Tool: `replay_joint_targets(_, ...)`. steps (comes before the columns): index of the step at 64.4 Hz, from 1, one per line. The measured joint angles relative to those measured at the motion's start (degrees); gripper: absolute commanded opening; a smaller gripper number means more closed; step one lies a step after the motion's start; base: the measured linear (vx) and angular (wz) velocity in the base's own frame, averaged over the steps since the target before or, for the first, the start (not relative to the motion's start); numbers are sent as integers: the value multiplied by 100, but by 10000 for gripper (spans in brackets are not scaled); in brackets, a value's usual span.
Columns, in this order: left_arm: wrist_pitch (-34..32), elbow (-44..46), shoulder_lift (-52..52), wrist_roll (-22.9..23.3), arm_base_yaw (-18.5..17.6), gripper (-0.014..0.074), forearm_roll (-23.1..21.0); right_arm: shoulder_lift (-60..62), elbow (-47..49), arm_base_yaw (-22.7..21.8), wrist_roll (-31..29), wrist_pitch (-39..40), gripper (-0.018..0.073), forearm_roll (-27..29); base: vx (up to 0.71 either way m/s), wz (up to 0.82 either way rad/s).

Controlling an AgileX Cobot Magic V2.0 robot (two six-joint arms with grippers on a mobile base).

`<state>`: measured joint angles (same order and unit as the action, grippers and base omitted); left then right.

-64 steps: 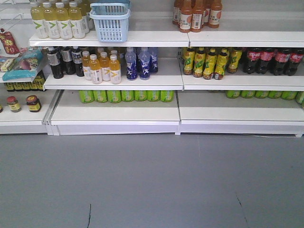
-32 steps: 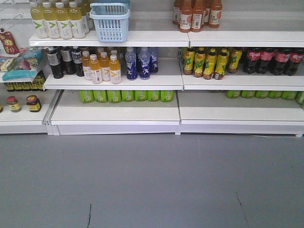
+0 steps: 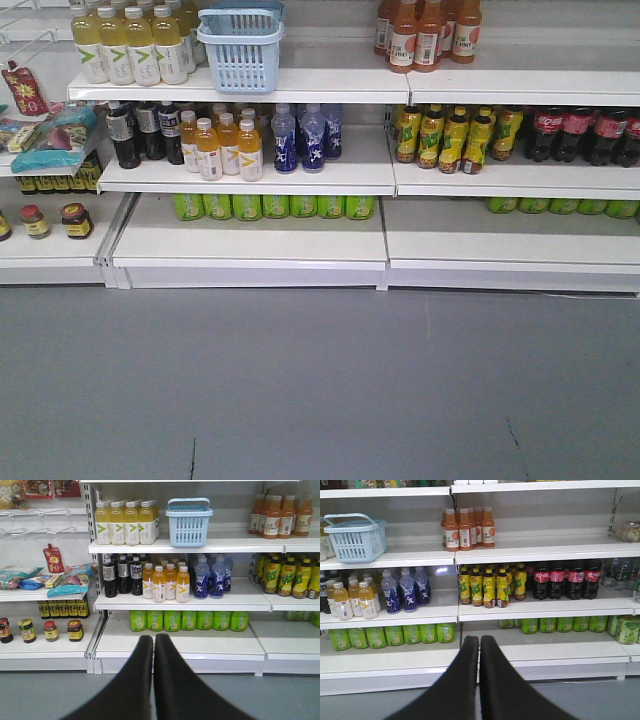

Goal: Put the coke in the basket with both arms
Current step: 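Drive the base up to the shelf holding the light-blue basket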

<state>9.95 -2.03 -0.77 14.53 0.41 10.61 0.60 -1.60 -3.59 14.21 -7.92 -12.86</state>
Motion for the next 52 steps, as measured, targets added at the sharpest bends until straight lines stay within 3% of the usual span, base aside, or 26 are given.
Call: replay_joint_targets(52, 0, 0, 0, 0, 0, -6, 0, 0, 0, 0, 0, -13, -5, 0, 14, 6)
